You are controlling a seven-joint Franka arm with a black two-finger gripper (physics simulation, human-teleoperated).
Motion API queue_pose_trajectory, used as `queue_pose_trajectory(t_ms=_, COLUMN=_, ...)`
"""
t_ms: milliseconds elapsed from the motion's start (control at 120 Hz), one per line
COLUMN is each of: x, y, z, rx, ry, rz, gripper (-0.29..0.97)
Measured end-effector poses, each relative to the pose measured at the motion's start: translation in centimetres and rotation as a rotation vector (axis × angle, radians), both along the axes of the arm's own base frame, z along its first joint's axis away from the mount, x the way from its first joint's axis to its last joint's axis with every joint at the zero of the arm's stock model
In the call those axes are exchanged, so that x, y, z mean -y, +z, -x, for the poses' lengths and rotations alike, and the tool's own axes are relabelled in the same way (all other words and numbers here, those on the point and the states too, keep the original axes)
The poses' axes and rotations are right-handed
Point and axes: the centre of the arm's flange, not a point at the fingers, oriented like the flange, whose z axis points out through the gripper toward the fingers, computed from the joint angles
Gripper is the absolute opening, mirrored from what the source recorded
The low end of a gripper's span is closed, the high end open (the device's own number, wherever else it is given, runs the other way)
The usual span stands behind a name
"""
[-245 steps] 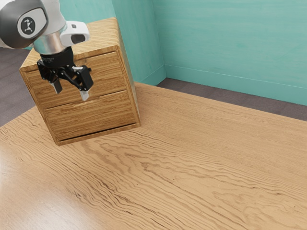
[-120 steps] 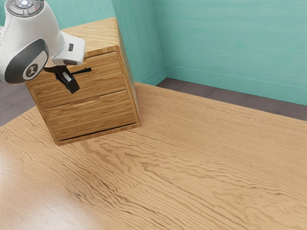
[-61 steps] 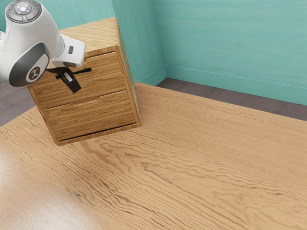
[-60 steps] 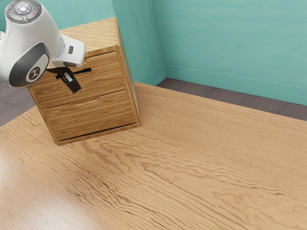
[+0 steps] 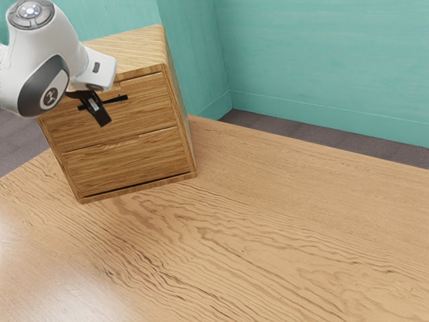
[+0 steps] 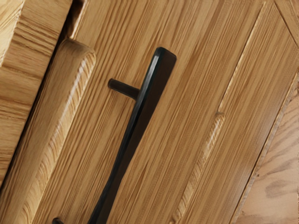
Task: Pull the drawer handle with one arm to open the drawer
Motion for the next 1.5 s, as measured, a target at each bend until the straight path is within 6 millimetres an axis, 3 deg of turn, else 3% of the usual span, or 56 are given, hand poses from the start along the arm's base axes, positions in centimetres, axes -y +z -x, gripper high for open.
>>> queue_pose_trajectory(t_ms=608, x=0.9, y=-2.4, z=-2.2, rx=-0.036, ry=-0.074, rz=0.012, gripper=0.68)
queue_pose_trajectory(t_ms=1175, x=-0.2, y=-3.4, z=-2.3, rx=-0.032, ry=-0.078, rz=0.026, gripper=0.69)
queue_pose_trajectory(t_ms=1500, x=1.6, y=-3.0, z=0.3, rx=-0.019, ry=-0.068, rz=0.049, gripper=0.67)
